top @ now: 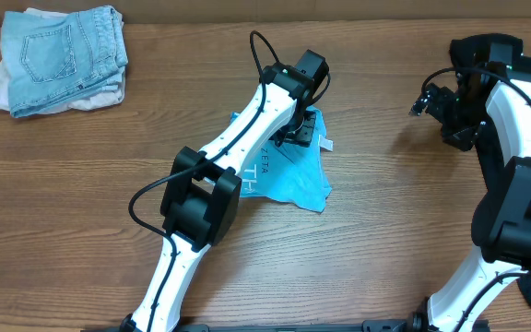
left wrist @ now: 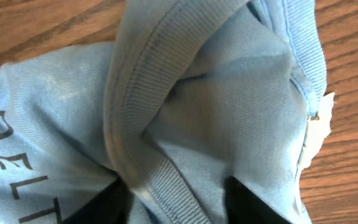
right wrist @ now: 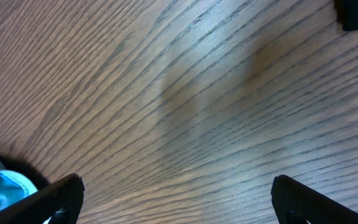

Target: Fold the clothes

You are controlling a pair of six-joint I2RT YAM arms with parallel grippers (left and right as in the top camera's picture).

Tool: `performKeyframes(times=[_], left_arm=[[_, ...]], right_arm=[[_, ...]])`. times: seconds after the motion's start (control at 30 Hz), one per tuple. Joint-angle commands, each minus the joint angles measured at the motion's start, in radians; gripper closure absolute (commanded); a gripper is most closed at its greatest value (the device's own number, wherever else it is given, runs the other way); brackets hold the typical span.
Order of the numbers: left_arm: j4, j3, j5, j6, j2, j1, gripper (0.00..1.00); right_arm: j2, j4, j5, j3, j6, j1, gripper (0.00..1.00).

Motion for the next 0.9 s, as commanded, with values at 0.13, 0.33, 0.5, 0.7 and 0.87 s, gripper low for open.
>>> performKeyframes(times=[0.13,0.33,0.5,0.7,0.87], left_arm=[[0.004,0.001,-0.017,0.005,0.009,-0.001,0.64],[-0.004,-0.003,-0.063,0.005,0.009,0.001,0.55],[-0.006,-0.008,-0.087,0.012,0.009,0.009,0.55],[-0.005,-0.009,-0.087,0.012,0.009,0.022,0.68],[-0.005,-0.009,-0.085,0.012,0.009,0.023,0.80]], right_arm=[[-0.029,0.004,-0.001,0.020,0.007,0.003,0.00],[-0.029,0.004,-0.001,0.020,0.007,0.003,0.00],[-0.029,0.004,-0.001,0.020,0.007,0.003,0.00],[-0.029,0.004,-0.001,0.020,0.007,0.003,0.00],[-0.029,0.004,-0.001,0.020,0.007,0.003,0.00]])
